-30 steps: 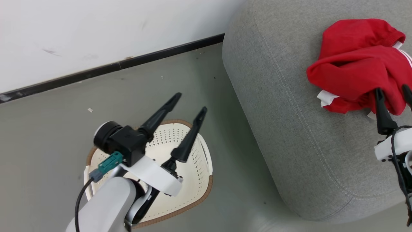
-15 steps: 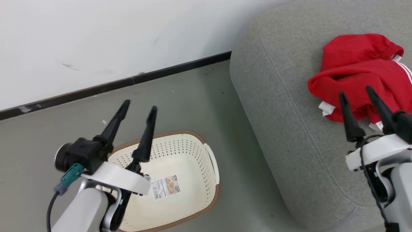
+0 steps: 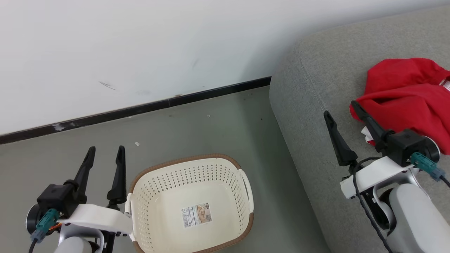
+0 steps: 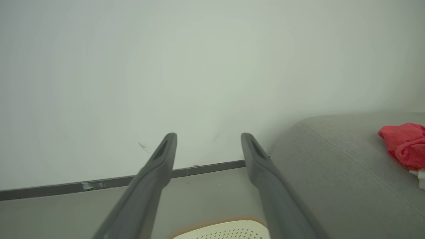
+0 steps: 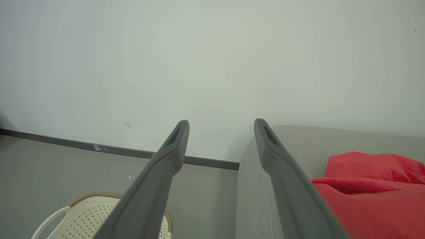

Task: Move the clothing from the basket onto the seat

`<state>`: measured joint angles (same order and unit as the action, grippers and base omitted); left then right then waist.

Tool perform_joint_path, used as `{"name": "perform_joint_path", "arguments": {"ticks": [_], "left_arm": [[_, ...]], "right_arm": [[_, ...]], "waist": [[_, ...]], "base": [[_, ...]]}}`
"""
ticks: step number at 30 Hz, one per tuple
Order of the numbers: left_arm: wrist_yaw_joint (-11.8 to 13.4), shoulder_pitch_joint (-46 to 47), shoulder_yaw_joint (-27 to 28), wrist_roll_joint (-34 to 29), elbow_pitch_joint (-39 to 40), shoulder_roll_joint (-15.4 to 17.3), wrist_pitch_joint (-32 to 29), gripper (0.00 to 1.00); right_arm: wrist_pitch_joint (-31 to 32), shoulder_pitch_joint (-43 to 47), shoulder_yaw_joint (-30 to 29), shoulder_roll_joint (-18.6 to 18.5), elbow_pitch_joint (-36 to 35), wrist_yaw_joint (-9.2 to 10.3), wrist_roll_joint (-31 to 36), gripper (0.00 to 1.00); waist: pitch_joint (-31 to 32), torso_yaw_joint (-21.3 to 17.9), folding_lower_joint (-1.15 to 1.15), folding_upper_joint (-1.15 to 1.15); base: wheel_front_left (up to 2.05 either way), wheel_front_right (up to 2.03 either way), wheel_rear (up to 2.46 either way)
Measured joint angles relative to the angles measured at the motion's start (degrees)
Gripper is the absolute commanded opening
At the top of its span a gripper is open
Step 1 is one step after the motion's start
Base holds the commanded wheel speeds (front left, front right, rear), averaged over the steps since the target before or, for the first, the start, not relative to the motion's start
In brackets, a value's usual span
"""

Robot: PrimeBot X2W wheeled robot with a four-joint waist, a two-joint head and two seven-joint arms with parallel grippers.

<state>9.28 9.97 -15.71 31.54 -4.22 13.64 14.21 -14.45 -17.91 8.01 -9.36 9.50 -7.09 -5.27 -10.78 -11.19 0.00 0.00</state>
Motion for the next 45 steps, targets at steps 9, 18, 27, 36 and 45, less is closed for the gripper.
{"name": "perform_joint_path", "arguments": {"ticks": [9,18,27,36,45], "left_arm": [[2.27,-4.15,4.0,0.21,-0.31,-0.63,0.01,1.0],[4.25,-7.73,7.8,-0.21,0.58,-1.38,0.08,1.0],[4.69,-11.84,8.66,-0.99,1.01,-2.6,0.08,1.0],[4.67,-13.02,9.01,-2.47,0.99,-2.61,0.08,1.0],[4.1,-14.29,8.84,-2.5,-0.07,-2.67,0.08,1.0]], "right_arm": [[0.0,2.53,2.16,2.53,-0.03,0.0,0.83,1.0],[0.0,6.3,2.07,3.91,-0.54,0.0,1.32,1.0],[0.0,11.74,-0.31,5.06,-1.59,0.0,1.41,1.0],[0.0,15.65,-2.47,5.86,-3.35,0.01,1.87,1.0],[0.0,19.03,-3.1,6.13,-4.13,0.01,2.41,1.0]], "waist": [[3.15,2.48,0.0,0.0],[6.12,5.07,0.0,0.0],[8.75,7.26,0.0,0.0],[10.78,8.94,0.0,0.0],[12.21,10.0,0.0,0.0]], "base": [[0.0,0.0,0.0],[0.0,0.0,0.0],[0.0,0.0,0.0],[0.0,0.0,0.0],[0.0,0.0,0.0]]}}
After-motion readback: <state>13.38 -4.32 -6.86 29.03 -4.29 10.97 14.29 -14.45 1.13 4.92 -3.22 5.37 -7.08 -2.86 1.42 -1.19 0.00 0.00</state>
